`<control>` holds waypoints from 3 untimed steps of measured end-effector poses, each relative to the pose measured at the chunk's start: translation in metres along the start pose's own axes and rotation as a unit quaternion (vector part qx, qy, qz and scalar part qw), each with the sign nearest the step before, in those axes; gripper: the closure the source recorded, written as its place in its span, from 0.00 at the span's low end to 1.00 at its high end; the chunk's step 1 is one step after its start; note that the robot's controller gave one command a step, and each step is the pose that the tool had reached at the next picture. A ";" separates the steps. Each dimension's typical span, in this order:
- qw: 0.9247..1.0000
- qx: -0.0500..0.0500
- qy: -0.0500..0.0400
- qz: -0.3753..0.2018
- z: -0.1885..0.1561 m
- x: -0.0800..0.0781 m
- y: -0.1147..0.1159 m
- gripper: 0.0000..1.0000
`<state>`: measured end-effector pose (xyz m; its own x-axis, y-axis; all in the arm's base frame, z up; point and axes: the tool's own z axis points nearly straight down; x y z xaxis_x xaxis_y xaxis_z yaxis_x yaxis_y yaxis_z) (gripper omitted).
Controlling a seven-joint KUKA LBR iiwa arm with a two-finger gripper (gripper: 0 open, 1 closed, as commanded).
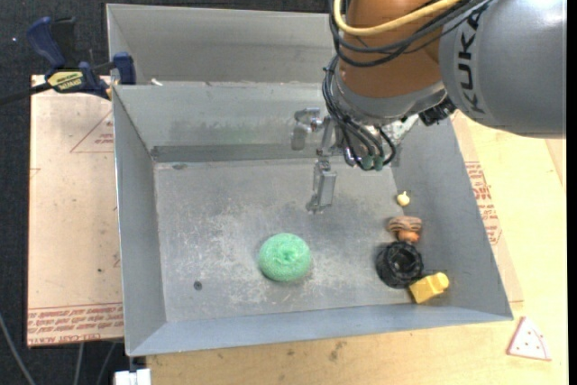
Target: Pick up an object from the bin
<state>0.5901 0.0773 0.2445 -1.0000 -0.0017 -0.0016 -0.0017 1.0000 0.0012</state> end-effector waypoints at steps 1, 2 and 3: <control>0.999 0.000 -0.002 -0.032 0.042 0.019 -0.004 0.00; 0.992 0.000 0.000 -0.124 0.081 0.044 -0.013 0.00; 0.986 0.000 -0.002 -0.167 0.134 0.043 -0.006 0.00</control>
Offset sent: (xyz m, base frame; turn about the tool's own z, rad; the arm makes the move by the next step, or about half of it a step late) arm -0.0576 -0.0191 -0.0992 -0.2992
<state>0.5473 0.0712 0.1109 -0.9436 -0.3311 -0.0065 -0.3311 0.9436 -0.0010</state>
